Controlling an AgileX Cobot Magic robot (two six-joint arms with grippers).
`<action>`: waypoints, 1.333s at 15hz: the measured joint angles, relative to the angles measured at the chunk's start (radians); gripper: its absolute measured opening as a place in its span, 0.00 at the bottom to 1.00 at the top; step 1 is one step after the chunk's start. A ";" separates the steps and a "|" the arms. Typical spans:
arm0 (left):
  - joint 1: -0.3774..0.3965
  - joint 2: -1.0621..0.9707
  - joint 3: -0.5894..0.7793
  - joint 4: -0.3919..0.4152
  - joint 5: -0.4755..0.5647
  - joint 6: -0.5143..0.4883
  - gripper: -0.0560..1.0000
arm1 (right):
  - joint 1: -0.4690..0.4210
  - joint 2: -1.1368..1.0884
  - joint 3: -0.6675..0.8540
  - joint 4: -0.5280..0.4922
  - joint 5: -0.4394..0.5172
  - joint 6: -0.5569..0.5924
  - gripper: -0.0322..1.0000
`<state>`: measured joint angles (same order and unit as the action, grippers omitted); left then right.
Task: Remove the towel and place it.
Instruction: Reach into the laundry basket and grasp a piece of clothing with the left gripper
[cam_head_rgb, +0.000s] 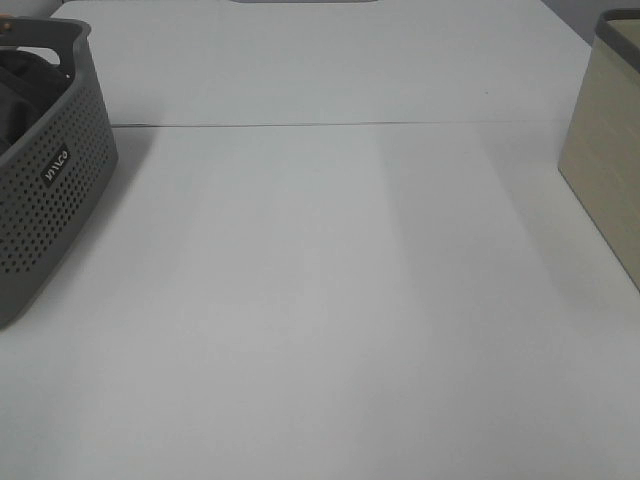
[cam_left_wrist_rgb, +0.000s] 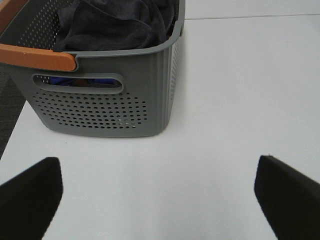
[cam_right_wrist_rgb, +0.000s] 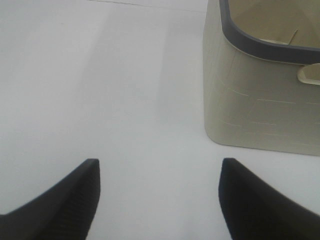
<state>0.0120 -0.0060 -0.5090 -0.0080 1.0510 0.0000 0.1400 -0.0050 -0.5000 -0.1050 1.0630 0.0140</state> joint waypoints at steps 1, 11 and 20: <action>0.000 0.000 0.000 0.000 0.000 0.000 0.99 | 0.000 0.000 0.000 0.000 0.000 0.000 0.67; 0.000 0.000 0.000 0.000 0.000 0.000 0.99 | 0.000 0.000 0.000 0.000 -0.001 0.000 0.67; 0.000 0.460 -0.250 0.001 0.106 0.269 0.99 | 0.000 0.000 0.000 0.000 -0.001 0.000 0.67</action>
<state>0.0120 0.4540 -0.7590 -0.0070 1.1570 0.2690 0.1400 -0.0050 -0.5000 -0.1050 1.0620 0.0140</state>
